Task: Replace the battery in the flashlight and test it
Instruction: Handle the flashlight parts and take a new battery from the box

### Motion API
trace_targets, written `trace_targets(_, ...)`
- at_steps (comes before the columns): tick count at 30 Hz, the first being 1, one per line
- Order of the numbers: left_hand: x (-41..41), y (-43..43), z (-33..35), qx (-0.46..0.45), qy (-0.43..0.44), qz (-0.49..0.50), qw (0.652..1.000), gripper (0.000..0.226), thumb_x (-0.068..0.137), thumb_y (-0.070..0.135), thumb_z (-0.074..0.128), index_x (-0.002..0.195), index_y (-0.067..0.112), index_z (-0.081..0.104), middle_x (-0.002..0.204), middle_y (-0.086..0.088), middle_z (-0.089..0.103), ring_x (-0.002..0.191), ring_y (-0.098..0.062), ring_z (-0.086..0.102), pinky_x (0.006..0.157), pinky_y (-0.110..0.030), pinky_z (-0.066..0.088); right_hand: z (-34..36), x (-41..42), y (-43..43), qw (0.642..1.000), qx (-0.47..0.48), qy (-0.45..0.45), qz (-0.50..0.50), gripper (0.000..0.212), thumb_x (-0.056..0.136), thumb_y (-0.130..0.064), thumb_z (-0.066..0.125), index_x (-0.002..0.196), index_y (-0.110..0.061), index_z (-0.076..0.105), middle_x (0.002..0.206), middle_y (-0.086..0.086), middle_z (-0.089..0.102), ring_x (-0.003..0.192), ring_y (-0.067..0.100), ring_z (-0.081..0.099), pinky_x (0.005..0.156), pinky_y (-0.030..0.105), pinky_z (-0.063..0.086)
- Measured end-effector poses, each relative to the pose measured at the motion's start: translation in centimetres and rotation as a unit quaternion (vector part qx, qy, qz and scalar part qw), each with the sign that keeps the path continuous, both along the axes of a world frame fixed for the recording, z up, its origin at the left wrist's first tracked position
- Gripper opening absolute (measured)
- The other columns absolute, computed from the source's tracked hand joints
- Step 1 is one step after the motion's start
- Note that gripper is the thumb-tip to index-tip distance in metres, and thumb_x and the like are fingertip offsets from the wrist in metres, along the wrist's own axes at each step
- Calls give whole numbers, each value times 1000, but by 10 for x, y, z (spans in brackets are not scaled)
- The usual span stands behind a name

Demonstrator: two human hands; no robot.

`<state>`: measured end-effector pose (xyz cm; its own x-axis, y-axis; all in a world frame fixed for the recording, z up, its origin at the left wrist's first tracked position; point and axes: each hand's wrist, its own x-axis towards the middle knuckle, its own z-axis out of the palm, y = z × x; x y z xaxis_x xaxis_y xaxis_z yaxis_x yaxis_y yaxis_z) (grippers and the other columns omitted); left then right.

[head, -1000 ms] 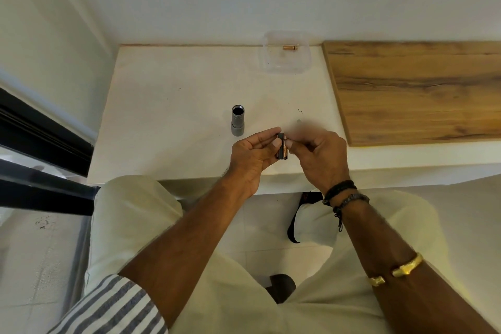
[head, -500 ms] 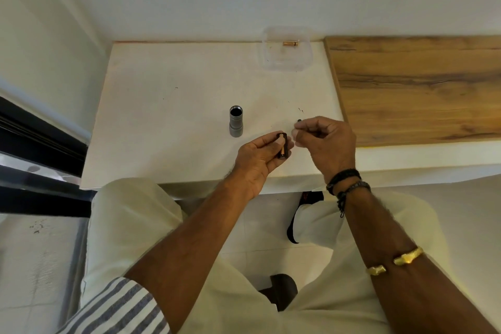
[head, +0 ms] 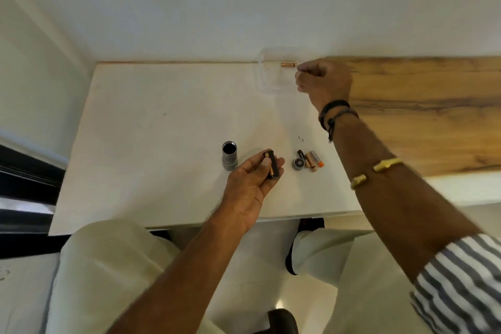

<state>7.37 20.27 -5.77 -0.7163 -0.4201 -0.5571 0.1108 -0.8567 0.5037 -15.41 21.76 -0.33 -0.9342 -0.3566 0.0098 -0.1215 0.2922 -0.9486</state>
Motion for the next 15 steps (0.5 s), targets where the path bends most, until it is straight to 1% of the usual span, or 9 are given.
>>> trace_targets(2,-2,1,1,15,-5,1,1000,22,94,-1,58,115,-3,64,112,-23,70,103,-32,71,86,-36,60,-1,-21,-19,996,64,56,16,12,83,-3,72,90,-10,78,80,9,75,73,23,74,74,38,64)
trace_targets(3,-2,1,1,21,-8,1,1000,23,94,-1,58,115,-4,64,112,-23,70,102,-32,71,85,-36,60,-3,-31,-28,991,105,83,25,15,83,-5,71,94,-10,79,85,9,77,78,23,75,78,36,64)
trace_targets(5,-2,1,-1,27,-15,-2,1000,24,93,0,59,116,-4,64,112,-23,70,102,-32,71,84,-35,60,-7,-46,-45,970,197,135,50,20,85,-7,70,102,-12,80,101,8,78,94,22,74,90,32,60)
trace_targets(7,-1,1,-2,28,-14,-5,1000,25,93,1,59,117,-4,64,109,-22,72,101,-31,72,83,-35,60,-12,-57,-57,949,266,154,74,23,88,-7,68,109,-13,78,113,7,75,106,24,70,98,33,56)
trace_targets(11,-2,-2,-7,36,0,-6,999,36,85,5,64,120,-3,63,110,-22,72,100,-32,72,81,-34,60,-26,-69,-77,903,378,170,110,28,91,-8,64,118,-13,70,124,13,68,112,34,66,98,41,56)
trace_targets(13,-1,-1,-7,37,6,-8,999,39,83,6,65,121,-4,62,112,-22,71,101,-32,71,81,-35,60,-31,-69,-81,878,422,188,124,30,90,-4,60,118,-9,69,122,17,68,111,39,65,96,45,57)
trace_targets(15,0,-2,-9,41,9,-8,999,40,83,7,65,122,-4,62,114,-24,70,103,-33,71,82,-35,60,-35,-70,-86,866,442,202,121,33,88,-1,58,119,-9,68,121,18,67,112,41,64,95,46,57)
